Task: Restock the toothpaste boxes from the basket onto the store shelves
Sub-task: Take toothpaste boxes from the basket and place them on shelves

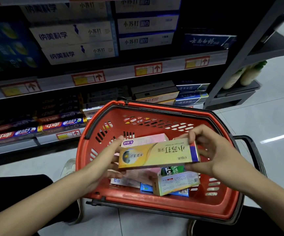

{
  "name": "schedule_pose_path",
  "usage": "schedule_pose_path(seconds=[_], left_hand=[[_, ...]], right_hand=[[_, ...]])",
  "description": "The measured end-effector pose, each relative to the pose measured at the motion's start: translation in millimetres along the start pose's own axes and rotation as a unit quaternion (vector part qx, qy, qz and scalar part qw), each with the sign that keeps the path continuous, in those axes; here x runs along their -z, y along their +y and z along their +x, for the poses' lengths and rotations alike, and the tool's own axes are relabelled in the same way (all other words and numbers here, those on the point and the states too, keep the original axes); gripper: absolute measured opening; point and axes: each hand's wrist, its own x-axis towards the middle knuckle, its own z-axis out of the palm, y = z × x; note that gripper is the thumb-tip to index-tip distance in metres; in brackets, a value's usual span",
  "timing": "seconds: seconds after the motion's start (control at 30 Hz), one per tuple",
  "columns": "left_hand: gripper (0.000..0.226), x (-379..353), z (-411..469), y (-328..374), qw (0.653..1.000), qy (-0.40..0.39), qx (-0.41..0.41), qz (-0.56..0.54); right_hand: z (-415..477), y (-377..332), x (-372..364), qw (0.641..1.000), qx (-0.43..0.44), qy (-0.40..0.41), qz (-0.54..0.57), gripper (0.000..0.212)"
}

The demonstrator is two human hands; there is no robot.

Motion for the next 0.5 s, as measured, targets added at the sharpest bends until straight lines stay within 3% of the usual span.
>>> schedule_pose_path(seconds=[0.13,0.23,0.37,0.5], left_hand=[[0.088,9,5,-5,0.999,-0.038,-0.027,0.018],[0.057,3,-11,-7,0.995,-0.054,-0.062,0.049],[0.062,1,-15,-15,0.992,-0.08,-0.097,0.024],[0.061,-5,-10,-10,0.992,-0.087,-0.072,-0.06]], right_hand=[[-4,33,-5,0.998,-0.038,-0.013,0.058,0.056],[-5,59,-9,0.999,-0.047,0.018,0.0,0.066],[-1,80,-11,0.989,-0.123,0.084,-0.024,0.089],[8,88,-15,0.966,-0.224,0.121,0.039,0.063]])
